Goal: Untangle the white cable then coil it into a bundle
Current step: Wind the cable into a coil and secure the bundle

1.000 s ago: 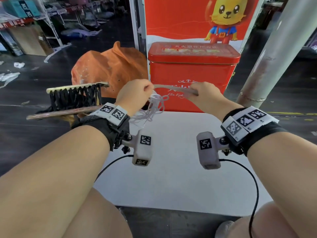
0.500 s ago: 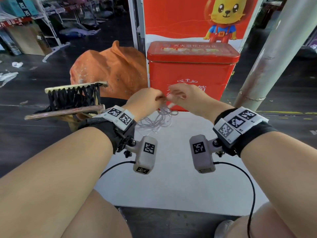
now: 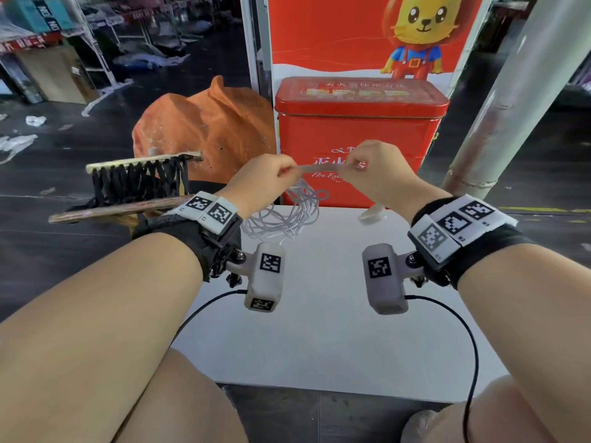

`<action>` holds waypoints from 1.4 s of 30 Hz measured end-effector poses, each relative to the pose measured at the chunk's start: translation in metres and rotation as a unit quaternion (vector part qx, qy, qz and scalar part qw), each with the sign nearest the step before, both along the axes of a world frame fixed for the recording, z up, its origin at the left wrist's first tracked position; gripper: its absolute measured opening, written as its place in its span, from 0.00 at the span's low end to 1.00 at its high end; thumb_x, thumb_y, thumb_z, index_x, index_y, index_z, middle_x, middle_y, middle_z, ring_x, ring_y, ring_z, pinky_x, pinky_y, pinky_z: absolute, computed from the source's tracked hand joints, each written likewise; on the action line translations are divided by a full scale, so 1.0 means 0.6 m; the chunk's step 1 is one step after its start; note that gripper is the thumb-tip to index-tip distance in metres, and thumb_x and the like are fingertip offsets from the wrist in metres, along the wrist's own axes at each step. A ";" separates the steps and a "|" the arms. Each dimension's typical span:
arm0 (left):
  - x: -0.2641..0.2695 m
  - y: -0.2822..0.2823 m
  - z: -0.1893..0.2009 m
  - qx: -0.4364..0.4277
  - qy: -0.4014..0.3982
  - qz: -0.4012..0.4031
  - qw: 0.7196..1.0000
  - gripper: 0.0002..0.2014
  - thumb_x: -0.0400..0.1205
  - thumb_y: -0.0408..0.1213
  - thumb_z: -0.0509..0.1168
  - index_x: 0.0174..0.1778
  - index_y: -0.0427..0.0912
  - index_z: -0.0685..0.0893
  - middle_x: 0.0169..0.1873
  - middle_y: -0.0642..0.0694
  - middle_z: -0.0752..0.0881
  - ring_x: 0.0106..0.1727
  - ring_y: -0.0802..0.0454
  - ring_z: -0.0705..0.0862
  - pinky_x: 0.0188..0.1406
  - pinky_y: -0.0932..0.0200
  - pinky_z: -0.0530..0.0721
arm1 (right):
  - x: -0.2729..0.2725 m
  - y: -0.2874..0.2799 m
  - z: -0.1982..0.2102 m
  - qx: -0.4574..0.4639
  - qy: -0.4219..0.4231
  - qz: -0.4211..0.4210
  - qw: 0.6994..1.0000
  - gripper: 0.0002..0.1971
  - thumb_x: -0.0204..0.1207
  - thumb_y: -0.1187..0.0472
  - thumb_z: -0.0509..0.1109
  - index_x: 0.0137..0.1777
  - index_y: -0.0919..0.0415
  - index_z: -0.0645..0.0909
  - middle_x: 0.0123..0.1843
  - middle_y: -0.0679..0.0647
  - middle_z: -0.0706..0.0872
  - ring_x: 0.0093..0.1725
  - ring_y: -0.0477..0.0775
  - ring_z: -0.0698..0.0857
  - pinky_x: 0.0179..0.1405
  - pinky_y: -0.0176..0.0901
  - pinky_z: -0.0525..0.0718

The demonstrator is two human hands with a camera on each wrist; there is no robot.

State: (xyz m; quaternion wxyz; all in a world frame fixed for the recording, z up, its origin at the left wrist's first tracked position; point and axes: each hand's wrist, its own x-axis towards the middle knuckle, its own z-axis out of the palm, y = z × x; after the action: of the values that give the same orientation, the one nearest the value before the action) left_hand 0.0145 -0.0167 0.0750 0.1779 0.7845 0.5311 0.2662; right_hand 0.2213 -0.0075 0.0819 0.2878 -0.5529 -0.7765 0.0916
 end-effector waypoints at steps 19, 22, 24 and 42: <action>0.048 -0.014 0.019 -0.212 -0.248 0.132 0.936 0.18 0.85 0.38 0.57 0.28 0.38 0.70 0.18 0.45 0.68 0.16 0.53 0.63 0.15 0.70 0.59 | -0.063 -0.050 0.030 0.032 -0.279 0.124 0.952 0.10 0.80 0.50 0.65 0.56 0.51 0.83 0.52 0.49 0.77 0.51 0.55 0.81 0.40 0.43 0.72; 0.063 -0.017 0.026 -0.261 -0.274 0.144 0.915 0.17 0.85 0.33 0.54 0.27 0.39 0.69 0.18 0.44 0.68 0.09 0.55 0.60 0.13 0.75 0.56 | -0.066 -0.047 0.025 0.077 -0.270 0.101 0.954 0.09 0.81 0.55 0.64 0.58 0.55 0.76 0.55 0.53 0.81 0.53 0.59 0.82 0.40 0.46 0.74; 0.069 -0.019 0.029 -0.286 -0.284 0.137 0.905 0.15 0.85 0.37 0.54 0.31 0.40 0.71 0.21 0.45 0.70 0.09 0.57 0.59 0.12 0.73 0.56 | -0.063 -0.046 0.023 0.084 -0.223 0.095 0.967 0.13 0.78 0.56 0.68 0.59 0.58 0.71 0.55 0.56 0.79 0.51 0.62 0.82 0.37 0.48 0.72; 0.060 -0.035 0.030 -0.236 -0.121 0.089 0.960 0.19 0.83 0.48 0.61 0.34 0.36 0.80 0.18 0.46 0.78 0.20 0.52 0.65 0.16 0.67 0.62 | -0.030 -0.026 0.008 -0.009 -0.196 0.058 0.979 0.23 0.69 0.31 0.67 0.52 0.48 0.79 0.43 0.46 0.85 0.42 0.52 0.83 0.32 0.42 0.76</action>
State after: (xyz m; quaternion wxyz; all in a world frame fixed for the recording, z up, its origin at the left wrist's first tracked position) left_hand 0.0505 -0.0376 0.0931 0.3969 0.6313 0.6211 0.2412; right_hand 0.2035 -0.0232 0.0868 0.1190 -0.5172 -0.8476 0.0052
